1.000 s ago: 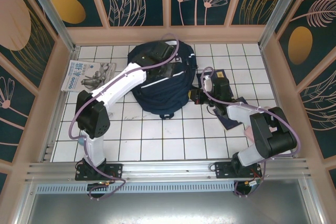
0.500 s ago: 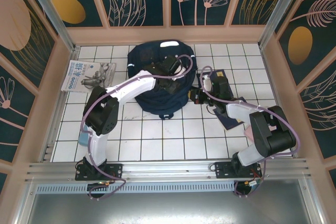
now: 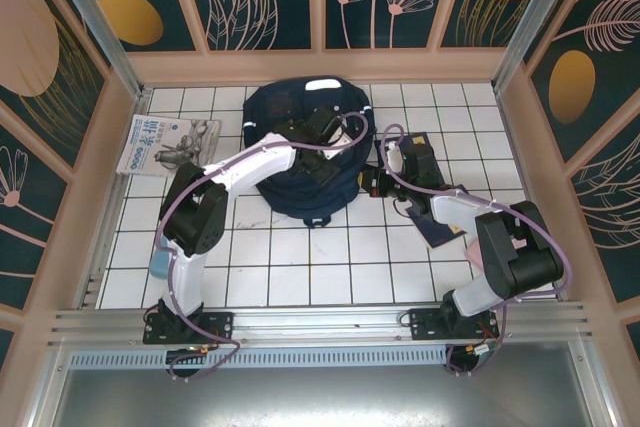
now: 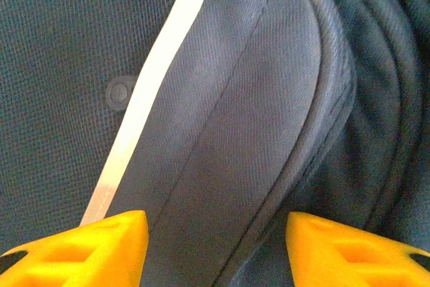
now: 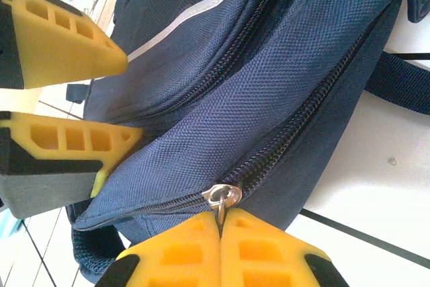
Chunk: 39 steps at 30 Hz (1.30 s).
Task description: Pack books, pencil case, and school supplies into a backpack
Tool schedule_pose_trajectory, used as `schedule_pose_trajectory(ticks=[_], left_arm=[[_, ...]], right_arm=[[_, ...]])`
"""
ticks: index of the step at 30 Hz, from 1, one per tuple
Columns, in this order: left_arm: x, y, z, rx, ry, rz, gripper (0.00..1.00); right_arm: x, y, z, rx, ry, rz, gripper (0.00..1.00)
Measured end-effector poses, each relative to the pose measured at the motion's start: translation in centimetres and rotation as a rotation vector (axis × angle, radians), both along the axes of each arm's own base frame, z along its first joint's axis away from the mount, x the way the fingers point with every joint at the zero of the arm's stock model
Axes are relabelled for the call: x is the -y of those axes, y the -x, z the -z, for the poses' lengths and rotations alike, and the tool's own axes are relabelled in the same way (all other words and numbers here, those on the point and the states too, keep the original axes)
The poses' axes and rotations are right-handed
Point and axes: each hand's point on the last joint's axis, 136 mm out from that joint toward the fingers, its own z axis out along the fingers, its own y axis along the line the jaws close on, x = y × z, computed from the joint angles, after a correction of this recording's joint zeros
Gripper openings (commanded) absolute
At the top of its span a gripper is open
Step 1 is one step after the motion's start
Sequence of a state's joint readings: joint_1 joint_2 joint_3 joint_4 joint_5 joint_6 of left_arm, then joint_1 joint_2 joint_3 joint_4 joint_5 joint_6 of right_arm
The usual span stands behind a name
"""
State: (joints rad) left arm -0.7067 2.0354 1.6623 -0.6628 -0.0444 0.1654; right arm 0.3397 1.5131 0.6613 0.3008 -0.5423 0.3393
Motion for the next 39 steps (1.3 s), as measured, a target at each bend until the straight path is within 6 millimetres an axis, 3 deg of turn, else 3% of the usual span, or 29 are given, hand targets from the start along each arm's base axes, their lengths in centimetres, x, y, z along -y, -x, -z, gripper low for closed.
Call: schedule_pose_trajectory(ticks=[4,8,16,19,25,35,37,39], left_arm=[[-1.1,0.2,0.8,0.005,-0.045,-0.020,0.47],[-1.6,-0.5,0.5,0.039,-0.071,-0.046,0.30],[-0.3,-1.7,0.0,0.072,-0.050,-0.044,0.00],[0.4,-2.5,-0.3,0.086,-0.022,-0.077,0.00],[1.8,-4.0,-1.1,0.085,0.058,-0.177,0.00],[2.9,-4.7,-3.1,0.033,0.153,-0.264,0.00],[2.8,-4.6,-3.1,0.008,0.167,-0.273,0.00],[2.7,-4.6,-3.1,-0.014,0.183,-0.283,0.00]], right_arm=[[0.0,0.1,0.3,-0.009,0.003,0.000,0.01],[0.0,0.0,0.3,-0.010,0.004,0.000,0.01],[0.4,-0.4,0.3,0.012,0.043,0.017,0.01],[-0.2,0.0,0.3,0.042,0.109,0.004,0.01],[-3.8,3.1,0.0,0.108,0.222,-0.097,0.01],[-9.9,6.1,0.2,0.168,0.206,-0.134,0.03],[-11.0,6.2,0.7,0.169,0.203,-0.124,0.06],[-12.2,6.2,1.3,0.155,0.197,-0.122,0.15]])
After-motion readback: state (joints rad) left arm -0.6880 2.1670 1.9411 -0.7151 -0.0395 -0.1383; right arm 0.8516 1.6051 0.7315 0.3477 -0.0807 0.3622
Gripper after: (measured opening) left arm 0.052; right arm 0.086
